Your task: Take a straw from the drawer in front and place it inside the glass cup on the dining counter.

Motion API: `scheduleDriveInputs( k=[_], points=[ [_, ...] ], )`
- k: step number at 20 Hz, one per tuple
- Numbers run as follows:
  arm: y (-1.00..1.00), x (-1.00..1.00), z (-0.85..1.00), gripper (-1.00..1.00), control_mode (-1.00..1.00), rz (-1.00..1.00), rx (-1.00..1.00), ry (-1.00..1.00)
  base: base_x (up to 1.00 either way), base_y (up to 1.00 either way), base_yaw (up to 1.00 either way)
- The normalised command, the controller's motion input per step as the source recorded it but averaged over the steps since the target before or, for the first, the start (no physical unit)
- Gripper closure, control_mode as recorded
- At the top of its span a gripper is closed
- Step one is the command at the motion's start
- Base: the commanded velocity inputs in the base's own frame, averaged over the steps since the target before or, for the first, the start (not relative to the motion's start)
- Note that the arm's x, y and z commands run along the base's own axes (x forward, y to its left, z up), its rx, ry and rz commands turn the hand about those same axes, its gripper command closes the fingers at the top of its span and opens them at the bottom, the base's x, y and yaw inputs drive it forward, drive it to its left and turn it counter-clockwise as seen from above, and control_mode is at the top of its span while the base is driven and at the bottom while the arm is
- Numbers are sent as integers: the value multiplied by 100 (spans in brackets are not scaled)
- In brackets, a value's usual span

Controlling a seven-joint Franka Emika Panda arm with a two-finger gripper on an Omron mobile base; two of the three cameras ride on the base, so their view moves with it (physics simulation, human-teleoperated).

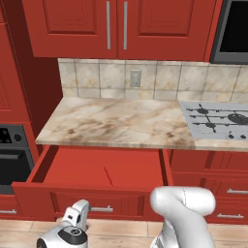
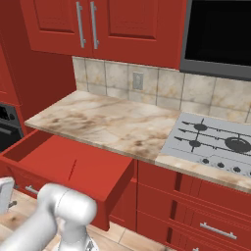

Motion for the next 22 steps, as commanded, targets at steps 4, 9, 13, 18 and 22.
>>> scheduleDriveInputs(
  k=[4,9,13,18,22],
  points=[
    [0,-67,100,-100,-100,0,9,-5,0,0,0],
    [0,-32,100,-100,-100,0,13,-1,0,0,0],
    [0,-3,100,-100,-100,-2,19,5,0,0,0],
    [0,16,100,-100,-100,-7,24,25,0,0,0],
    [0,52,95,-100,-100,-10,18,27,0,0,0]
  ],
)
